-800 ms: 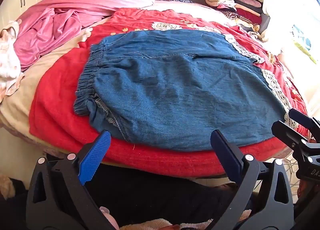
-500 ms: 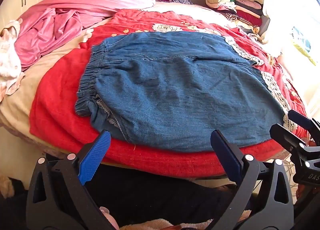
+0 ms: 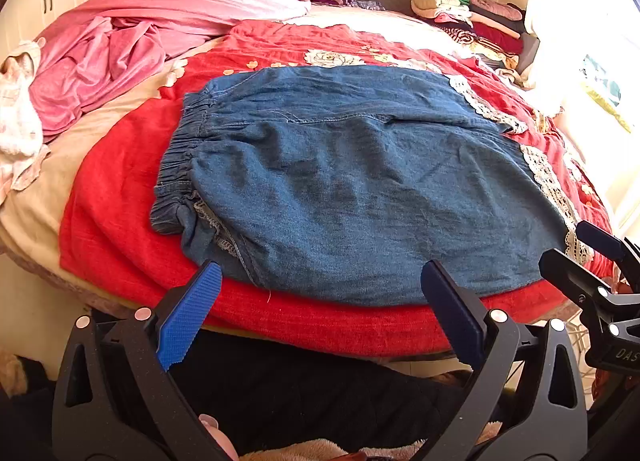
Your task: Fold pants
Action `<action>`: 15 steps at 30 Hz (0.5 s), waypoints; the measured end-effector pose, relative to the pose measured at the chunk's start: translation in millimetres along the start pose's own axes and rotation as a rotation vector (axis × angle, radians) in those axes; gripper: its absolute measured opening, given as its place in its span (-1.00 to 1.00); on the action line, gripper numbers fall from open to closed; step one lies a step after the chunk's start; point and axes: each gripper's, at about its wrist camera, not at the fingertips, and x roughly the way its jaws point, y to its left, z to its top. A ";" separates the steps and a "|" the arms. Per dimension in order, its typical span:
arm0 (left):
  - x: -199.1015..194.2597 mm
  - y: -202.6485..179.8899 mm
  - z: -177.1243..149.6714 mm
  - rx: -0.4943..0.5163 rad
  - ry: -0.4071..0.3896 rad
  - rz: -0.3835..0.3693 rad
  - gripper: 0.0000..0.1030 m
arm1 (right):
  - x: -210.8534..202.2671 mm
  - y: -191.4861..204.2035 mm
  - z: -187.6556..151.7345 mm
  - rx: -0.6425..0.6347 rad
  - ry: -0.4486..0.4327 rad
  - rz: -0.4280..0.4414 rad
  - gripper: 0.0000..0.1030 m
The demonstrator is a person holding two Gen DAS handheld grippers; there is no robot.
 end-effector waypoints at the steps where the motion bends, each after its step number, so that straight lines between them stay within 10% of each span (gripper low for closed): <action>1: -0.7 -0.9 0.8 0.001 0.000 0.000 0.82 | -0.4 -0.1 0.2 0.000 0.000 0.001 0.92; 15: 6.2 6.0 -3.5 -0.005 -0.002 -0.003 0.82 | -0.5 -0.2 0.4 -0.001 0.000 -0.001 0.92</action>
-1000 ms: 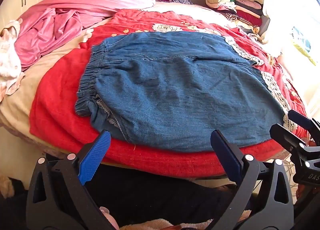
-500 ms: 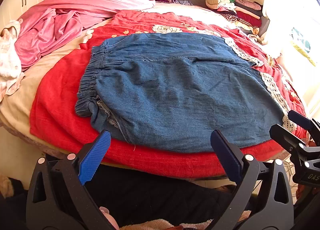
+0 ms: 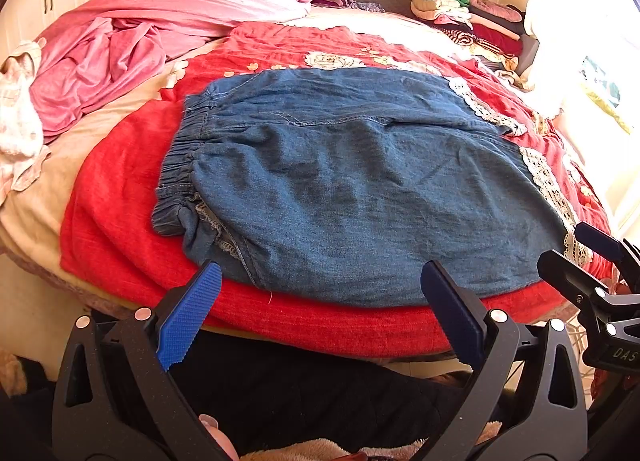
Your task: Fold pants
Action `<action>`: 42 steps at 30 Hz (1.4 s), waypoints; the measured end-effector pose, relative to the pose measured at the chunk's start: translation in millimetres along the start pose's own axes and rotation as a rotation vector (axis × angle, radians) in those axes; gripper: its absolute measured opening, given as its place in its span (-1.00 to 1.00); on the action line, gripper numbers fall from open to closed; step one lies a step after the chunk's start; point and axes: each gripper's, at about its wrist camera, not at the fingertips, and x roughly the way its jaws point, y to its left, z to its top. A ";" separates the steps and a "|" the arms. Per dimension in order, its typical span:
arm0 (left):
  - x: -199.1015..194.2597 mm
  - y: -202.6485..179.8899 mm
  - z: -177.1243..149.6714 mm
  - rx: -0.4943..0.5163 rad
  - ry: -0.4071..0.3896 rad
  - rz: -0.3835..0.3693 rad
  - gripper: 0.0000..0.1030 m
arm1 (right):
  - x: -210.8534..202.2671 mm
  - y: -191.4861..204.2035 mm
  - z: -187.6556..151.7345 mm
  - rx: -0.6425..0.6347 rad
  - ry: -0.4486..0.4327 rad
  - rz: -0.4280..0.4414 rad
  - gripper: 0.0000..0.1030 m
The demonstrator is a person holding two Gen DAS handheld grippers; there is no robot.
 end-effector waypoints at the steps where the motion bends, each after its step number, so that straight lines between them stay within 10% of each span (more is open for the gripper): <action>1: -0.1 1.1 -0.5 -0.001 0.000 -0.002 0.82 | -0.2 -0.2 0.1 0.000 0.000 0.000 0.92; 42: 5.3 3.0 -0.9 -0.007 0.007 -0.003 0.82 | 13.4 -3.2 -0.1 0.008 0.030 0.004 0.92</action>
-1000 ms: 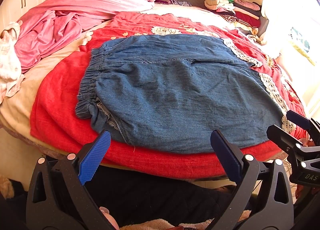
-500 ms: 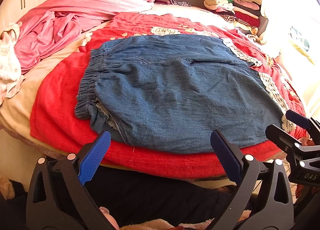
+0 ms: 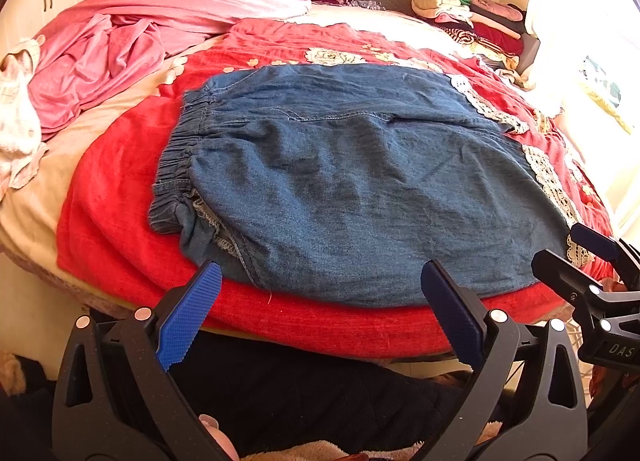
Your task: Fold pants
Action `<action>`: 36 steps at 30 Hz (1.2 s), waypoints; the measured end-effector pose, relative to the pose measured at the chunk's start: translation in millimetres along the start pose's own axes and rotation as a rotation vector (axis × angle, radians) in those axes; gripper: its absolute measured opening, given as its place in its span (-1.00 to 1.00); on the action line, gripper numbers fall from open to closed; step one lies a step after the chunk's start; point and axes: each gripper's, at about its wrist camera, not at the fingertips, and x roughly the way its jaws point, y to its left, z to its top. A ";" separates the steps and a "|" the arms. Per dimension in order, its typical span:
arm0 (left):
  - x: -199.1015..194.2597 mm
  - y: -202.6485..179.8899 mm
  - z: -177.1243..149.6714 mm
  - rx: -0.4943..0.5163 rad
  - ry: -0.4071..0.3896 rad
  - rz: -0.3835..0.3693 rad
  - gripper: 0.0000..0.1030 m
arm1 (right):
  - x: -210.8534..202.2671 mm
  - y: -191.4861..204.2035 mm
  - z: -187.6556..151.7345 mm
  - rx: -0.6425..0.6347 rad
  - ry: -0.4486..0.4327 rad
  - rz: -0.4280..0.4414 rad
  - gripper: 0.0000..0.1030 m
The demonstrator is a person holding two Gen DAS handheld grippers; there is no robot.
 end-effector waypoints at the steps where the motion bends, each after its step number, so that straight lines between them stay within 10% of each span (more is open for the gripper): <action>1: 0.8 0.2 -0.3 0.000 0.002 -0.002 0.82 | 0.6 -0.4 -0.1 0.002 0.001 -0.001 0.92; 16: 12.5 40.0 24.5 -0.059 -0.001 0.021 0.82 | 13.2 -3.8 27.7 -0.042 -0.028 0.109 0.92; 36: 65.8 128.2 143.4 -0.068 0.057 0.133 0.82 | 121.1 36.6 187.9 -0.282 0.042 0.227 0.92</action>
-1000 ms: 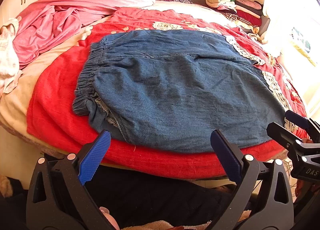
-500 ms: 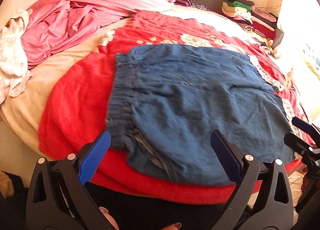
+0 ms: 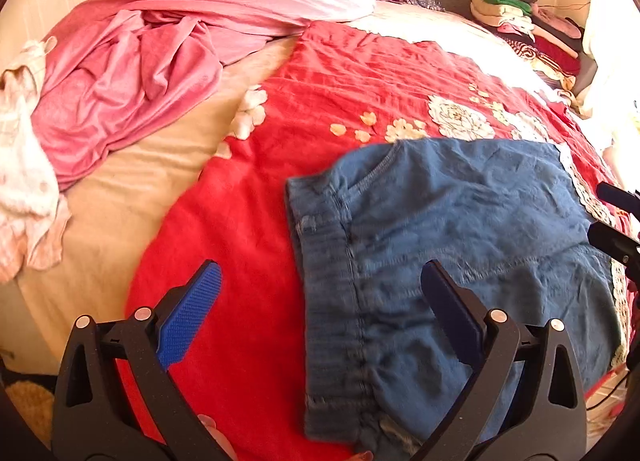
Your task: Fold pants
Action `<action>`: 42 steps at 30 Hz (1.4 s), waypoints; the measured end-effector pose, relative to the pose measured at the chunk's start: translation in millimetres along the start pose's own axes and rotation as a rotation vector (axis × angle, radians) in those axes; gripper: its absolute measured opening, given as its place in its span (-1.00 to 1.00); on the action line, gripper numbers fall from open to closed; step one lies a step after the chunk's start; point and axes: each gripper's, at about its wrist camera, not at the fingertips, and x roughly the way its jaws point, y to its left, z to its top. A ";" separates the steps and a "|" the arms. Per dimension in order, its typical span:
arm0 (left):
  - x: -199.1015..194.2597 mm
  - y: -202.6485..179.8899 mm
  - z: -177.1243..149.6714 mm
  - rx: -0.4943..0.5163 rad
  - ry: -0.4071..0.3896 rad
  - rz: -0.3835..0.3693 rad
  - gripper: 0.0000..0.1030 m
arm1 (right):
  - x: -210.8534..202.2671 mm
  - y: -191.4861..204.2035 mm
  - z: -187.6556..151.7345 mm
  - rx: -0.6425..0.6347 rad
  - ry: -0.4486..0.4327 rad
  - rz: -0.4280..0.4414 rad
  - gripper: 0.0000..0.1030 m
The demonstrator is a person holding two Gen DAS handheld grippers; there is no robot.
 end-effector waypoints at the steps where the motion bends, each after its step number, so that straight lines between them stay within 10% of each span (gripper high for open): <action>1: 3.3 0.9 4.8 0.005 0.002 0.001 0.82 | 6.1 -1.8 5.3 -0.014 0.006 0.000 0.92; 23: 101.4 27.3 56.5 0.044 0.078 -0.210 0.82 | 167.4 -25.2 83.2 -0.363 0.227 0.077 0.91; 27: 115.7 22.8 52.4 0.063 0.101 -0.232 0.37 | 183.8 -19.3 82.7 -0.424 0.278 0.152 0.88; 37: 103.3 9.6 49.9 0.110 0.048 -0.192 -0.45 | 171.8 -4.2 73.5 -0.383 0.241 0.226 -0.76; 42: 72.4 6.8 47.0 0.120 -0.035 -0.200 -0.50 | 127.4 -2.9 67.0 -0.345 0.155 0.204 -0.89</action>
